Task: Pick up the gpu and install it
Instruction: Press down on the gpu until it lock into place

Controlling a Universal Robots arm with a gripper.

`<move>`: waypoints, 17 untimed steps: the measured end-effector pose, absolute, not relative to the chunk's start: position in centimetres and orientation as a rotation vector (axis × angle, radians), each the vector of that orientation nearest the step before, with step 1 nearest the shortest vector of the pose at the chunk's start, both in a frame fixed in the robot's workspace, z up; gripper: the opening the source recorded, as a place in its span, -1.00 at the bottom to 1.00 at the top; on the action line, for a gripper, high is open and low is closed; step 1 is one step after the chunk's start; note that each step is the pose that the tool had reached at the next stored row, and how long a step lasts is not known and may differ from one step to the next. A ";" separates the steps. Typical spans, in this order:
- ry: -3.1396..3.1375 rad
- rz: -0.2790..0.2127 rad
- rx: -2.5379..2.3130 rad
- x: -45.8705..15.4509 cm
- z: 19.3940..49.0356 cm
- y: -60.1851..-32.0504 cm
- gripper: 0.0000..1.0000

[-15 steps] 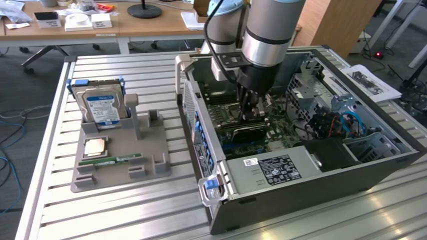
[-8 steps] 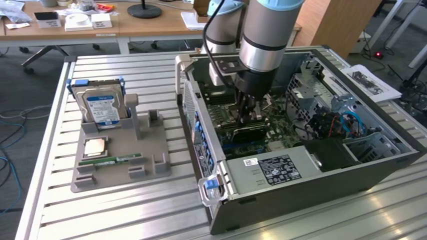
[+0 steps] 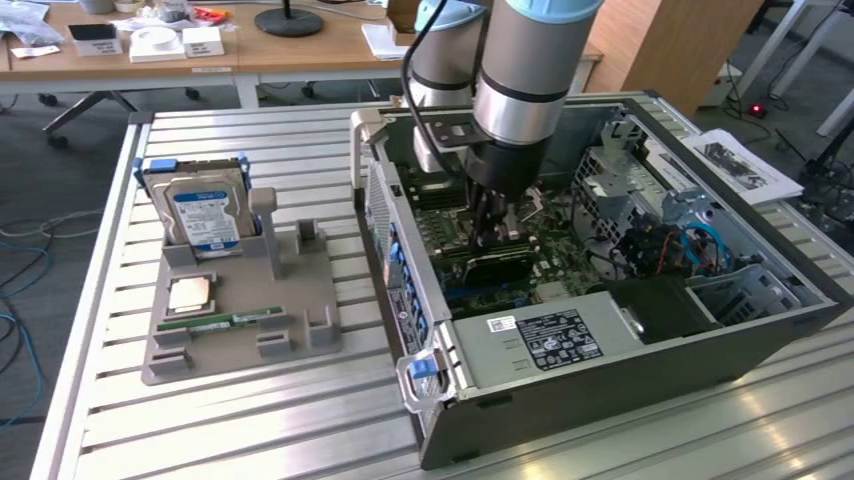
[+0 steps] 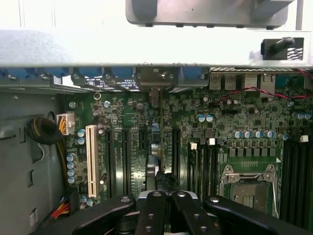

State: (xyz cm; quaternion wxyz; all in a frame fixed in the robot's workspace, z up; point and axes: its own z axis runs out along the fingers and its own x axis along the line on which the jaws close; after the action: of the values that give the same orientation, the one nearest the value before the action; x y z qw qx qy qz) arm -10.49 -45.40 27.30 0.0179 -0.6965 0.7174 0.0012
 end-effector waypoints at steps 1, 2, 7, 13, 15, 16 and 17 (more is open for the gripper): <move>2.228 0.004 -2.164 -10.5 27.3 -45.4 -0.79; 2.228 0.004 -2.164 -10.5 27.3 -45.4 -0.79; 2.228 0.004 -2.164 -10.5 27.2 -45.3 -0.79; 2.229 0.004 -2.163 -10.5 27.1 -45.3 -0.79; 2.228 0.004 -2.164 -10.5 27.1 -45.3 -0.79; 2.228 0.004 -2.163 -10.5 27.1 -45.3 -0.79; 2.228 0.004 -2.163 -10.5 27.0 -45.3 -0.79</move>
State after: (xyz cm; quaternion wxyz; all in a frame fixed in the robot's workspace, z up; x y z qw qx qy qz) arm -10.46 -45.34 27.01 0.0182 -0.6965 0.7173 0.0013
